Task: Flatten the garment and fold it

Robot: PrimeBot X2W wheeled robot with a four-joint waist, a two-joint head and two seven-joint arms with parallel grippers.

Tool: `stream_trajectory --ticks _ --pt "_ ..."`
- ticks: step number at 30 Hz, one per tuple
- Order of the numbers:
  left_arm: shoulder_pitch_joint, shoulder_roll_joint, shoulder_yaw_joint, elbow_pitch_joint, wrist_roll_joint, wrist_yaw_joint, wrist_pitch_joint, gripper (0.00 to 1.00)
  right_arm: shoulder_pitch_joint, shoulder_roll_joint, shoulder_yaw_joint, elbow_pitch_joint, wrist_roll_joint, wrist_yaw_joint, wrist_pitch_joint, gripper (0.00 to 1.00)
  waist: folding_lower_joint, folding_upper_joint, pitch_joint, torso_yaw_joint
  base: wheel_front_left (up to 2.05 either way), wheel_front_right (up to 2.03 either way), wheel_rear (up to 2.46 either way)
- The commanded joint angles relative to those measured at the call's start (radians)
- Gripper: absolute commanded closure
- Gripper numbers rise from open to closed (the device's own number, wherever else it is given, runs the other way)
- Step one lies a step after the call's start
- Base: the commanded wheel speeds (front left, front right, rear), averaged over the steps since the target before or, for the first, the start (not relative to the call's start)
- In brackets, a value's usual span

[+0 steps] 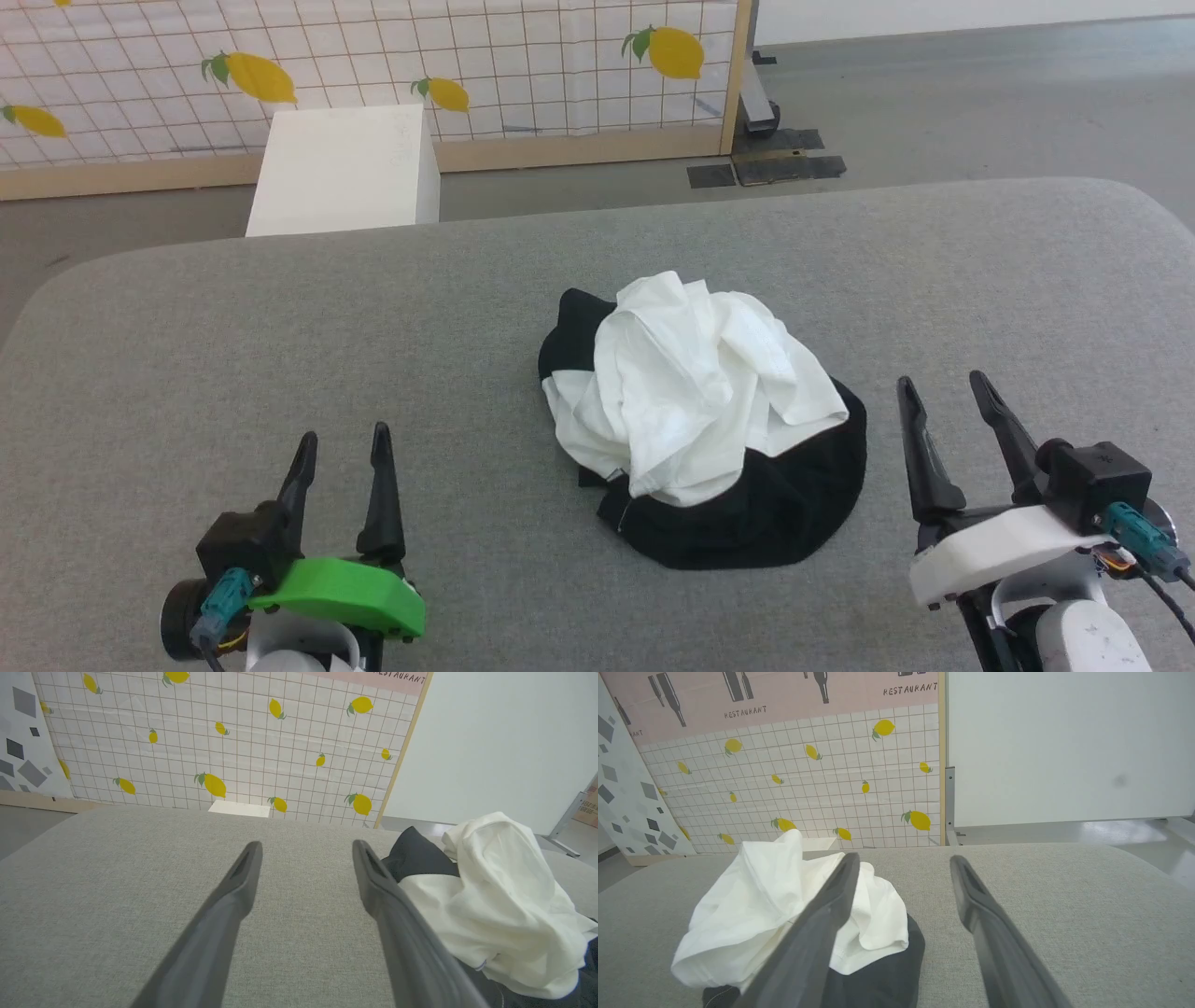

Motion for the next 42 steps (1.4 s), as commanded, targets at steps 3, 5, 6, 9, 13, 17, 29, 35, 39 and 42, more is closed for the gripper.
stream_trajectory --ticks 3,5,6,9,13,17,29,35,39,42 --pt "0.011 -0.009 0.018 -0.005 0.023 -0.015 -0.004 0.0 0.008 0.0 0.007 -0.012 -0.006 -0.002 0.006 0.0 0.0 0.0075 0.004 0.004 0.0 0.0 0.0" --pt "0.004 -0.013 0.025 -0.005 0.029 -0.021 -0.004 0.0 0.006 0.0 0.01 -0.014 -0.004 -0.002 0.006 0.0 0.0 0.0075 0.007 0.003 0.0 0.0 0.0" --pt "0.0 -0.018 0.024 -0.007 0.033 -0.022 -0.004 0.0 0.005 0.0 0.011 -0.015 -0.002 -0.002 0.006 0.0 0.0 0.0075 0.009 0.002 0.0 0.0 0.0" --pt "-0.031 -0.034 0.022 -0.008 0.028 -0.042 -0.004 0.0 0.004 0.0 0.014 -0.013 0.001 -0.002 0.003 0.0 0.0 0.0075 0.014 -0.001 0.0 0.0 0.0" --pt "-0.109 -0.053 -0.037 0.025 0.033 -0.083 0.011 0.0 0.002 0.0 0.018 -0.008 0.006 -0.002 0.0 0.0 0.0 0.0075 0.021 -0.012 0.0 0.0 0.0" --pt "-0.221 -0.081 -0.115 0.079 0.031 -0.119 0.087 0.0 -0.008 0.0 0.018 0.0 0.011 -0.002 -0.006 0.0 0.0 0.0075 0.029 -0.028 0.0 0.0 0.0" --pt "-0.378 -0.116 -0.251 0.277 -0.101 -0.082 0.548 0.0 -0.02 0.0 0.026 0.03 0.03 -0.002 -0.026 0.0 0.0 0.0075 0.048 -0.095 0.0 0.0 0.0" --pt "-0.383 -0.117 -0.282 0.239 -0.131 -0.091 0.595 1.0 -0.023 0.0 0.022 0.039 0.034 -0.002 -0.035 0.0 0.0 0.0075 0.052 -0.099 0.0 0.0 0.0" --pt "-0.384 -0.111 -0.249 0.183 -0.117 -0.079 0.478 1.0 -0.023 0.0 0.016 0.041 0.033 -0.002 -0.036 0.0 0.0 0.0075 0.051 -0.082 0.0 0.0 0.0" --pt "-0.382 -0.097 -0.196 0.137 -0.104 -0.047 0.366 1.0 -0.025 0.0 0.014 0.038 0.032 -0.002 -0.036 0.0 0.0 0.0075 0.052 -0.064 0.0 0.0 0.0"
